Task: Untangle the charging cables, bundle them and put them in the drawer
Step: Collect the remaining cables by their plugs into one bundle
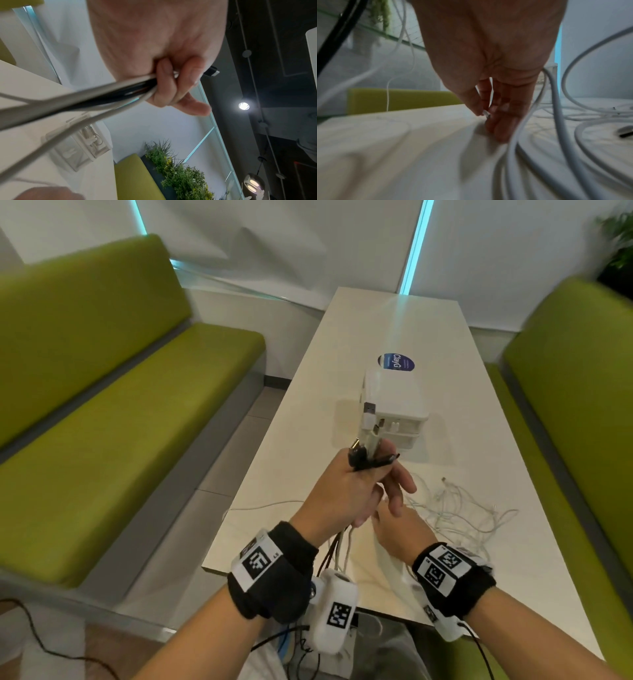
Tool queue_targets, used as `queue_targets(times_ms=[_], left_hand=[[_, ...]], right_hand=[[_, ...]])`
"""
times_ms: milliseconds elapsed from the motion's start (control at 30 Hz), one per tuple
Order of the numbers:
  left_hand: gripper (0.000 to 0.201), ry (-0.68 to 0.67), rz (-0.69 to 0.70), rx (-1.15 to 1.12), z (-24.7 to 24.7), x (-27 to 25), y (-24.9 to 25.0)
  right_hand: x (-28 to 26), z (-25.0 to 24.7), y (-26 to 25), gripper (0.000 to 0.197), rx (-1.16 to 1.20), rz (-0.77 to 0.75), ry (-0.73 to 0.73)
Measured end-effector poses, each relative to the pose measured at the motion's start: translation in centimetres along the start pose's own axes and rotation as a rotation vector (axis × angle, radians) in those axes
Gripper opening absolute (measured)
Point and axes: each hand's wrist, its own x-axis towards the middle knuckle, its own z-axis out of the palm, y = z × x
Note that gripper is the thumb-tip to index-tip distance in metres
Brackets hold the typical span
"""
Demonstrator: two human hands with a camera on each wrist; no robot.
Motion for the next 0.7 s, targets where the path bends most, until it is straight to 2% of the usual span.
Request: queue_targets(times_ms=[67, 133, 200, 267, 400, 500, 567, 633, 700], left_hand=[[0.035, 0.055, 0.007, 0.128, -0.4, 0.2, -0.3], [0.034, 0.105, -0.016, 0.219, -0.9, 0.4, -0.6], [0.033, 0.151, -0.050, 0.305, -1.3, 0.7, -1.2], [0.034, 0.172, -0.046, 0.384, -1.5, 0.9, -1.9], [0.018, 0.139, -0.030, 0.625, -1.2, 0.9, -2.5], [0.025, 0.072, 0.041, 0.708, -1.2, 0.8, -2.5], [0.032, 0.067, 0.051, 0.772, -1.6, 0.7, -2.5], [0.033, 0.077, 0.061, 0.822, -1.9, 0.5, -2.6], [0.027, 0.104, 0.045, 0.734, -2.1, 0.4, -2.9]], right_hand=[[-0.2, -1.2, 0.1, 0.010, 0.105, -0.010, 0.024], [-0.7, -2.7, 0.0, 0.010, 0.199, -0.080, 0.097], [-1.5, -4.6, -0.4, 0.008, 0.328, -0.145, 0.194], [-2.3, -6.6, -0.9, 0.006, 0.486, -0.145, 0.296], [-3.7, -10.4, -1.7, 0.012, 0.797, -0.216, 0.444], [-4.0, -11.7, -2.0, 0.015, 0.945, -0.294, 0.408], [-3.9, -11.5, -1.9, 0.005, 1.095, -0.316, 0.381], [-3.5, -10.8, -1.6, 0.029, 1.269, -0.291, 0.291], [-3.4, -10.0, -1.8, 0.037, 1.325, -0.321, 0.098]])
